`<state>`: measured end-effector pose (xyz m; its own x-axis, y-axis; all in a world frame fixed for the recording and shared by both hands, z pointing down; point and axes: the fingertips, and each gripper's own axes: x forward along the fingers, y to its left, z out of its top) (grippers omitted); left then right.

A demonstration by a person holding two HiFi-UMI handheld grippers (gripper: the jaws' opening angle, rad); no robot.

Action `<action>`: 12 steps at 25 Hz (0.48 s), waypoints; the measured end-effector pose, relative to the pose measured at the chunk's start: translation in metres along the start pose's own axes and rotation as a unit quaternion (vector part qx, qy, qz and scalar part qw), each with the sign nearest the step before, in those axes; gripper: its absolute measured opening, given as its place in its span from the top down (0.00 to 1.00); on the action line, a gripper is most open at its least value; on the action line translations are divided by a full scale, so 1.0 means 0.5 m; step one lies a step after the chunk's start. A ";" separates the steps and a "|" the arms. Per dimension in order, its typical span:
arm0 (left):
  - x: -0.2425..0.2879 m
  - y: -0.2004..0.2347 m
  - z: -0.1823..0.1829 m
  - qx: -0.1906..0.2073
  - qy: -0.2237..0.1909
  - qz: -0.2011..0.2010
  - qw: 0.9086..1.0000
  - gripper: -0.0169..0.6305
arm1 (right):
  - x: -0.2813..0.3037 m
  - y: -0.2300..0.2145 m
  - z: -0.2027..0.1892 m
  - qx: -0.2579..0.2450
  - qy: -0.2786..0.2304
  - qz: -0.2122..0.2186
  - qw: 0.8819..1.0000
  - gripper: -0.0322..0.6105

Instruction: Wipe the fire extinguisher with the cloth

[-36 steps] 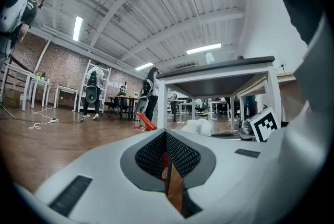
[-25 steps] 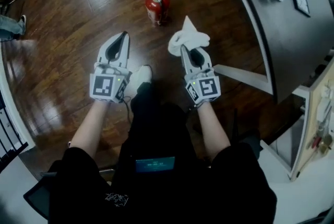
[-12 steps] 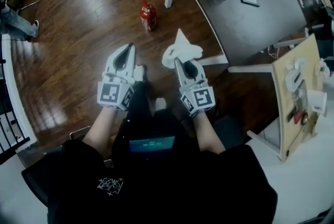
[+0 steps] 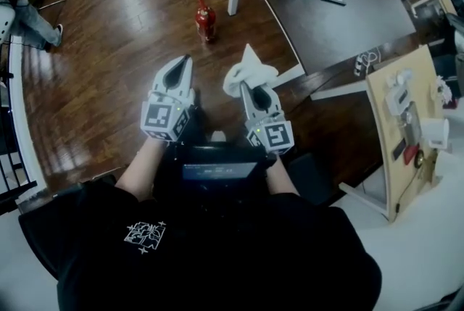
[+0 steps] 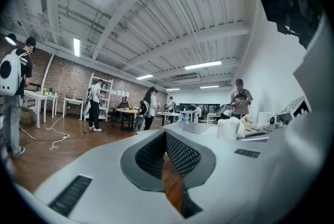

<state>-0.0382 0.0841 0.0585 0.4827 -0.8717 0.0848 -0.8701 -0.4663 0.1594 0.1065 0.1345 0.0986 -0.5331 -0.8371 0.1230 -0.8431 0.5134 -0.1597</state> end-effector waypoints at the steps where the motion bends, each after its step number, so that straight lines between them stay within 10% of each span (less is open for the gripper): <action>1: -0.008 -0.006 0.000 0.000 0.001 0.000 1.000 0.97 | -0.004 0.003 0.004 0.000 -0.002 0.002 1.000 0.83; 12: -0.038 -0.025 0.029 -0.005 -0.009 0.002 1.000 0.97 | -0.009 0.024 0.051 -0.005 -0.012 0.014 1.000 0.83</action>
<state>-0.0377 0.1043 0.0404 0.4779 -0.8758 0.0674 -0.8706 -0.4621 0.1692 0.1007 0.1397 0.0712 -0.5541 -0.8269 0.0956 -0.8290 0.5377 -0.1536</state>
